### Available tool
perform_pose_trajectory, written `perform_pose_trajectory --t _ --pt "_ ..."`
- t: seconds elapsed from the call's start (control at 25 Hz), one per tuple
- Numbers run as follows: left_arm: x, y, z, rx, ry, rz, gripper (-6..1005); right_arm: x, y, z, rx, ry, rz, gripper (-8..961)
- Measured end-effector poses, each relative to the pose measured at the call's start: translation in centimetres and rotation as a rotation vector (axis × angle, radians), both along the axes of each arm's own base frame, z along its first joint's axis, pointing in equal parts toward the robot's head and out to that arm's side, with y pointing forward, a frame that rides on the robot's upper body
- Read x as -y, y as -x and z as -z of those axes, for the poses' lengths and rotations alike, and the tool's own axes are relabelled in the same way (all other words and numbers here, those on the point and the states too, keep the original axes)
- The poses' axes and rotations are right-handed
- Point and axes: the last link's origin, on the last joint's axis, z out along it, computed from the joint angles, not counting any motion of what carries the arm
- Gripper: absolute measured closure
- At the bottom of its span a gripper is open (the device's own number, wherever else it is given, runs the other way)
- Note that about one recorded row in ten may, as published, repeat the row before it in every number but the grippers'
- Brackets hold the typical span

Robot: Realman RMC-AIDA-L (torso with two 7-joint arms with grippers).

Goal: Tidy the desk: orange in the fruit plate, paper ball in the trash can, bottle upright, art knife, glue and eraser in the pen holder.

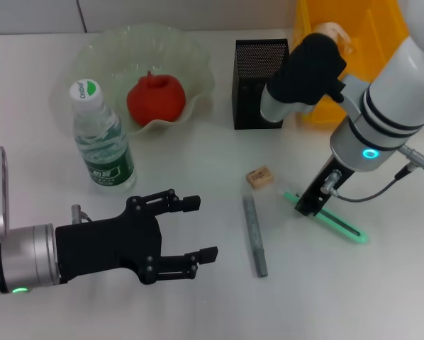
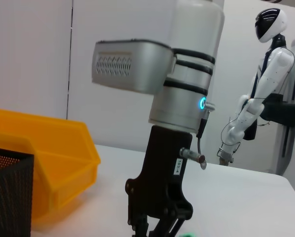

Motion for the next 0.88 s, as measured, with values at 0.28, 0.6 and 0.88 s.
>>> perform_pose_trajectory --t 0.28,0.6,0.88 --pt "-0.1 -0.1 -0.2 0.004 -0.003 0.004 187 -0.6 2.4 -4.9 -0.188 -0.167 -0.055 773" --pt "0.0 0.0 -0.1 0.000 -0.007 0.008 187 -0.8 3.6 -13.1 -0.801 -0.537 -0.430 763" --pt "-0.1 -0.1 -0.1 0.001 -0.014 0.022 187 -3.2 -0.2 -10.9 -1.138 -0.713 -0.636 752"
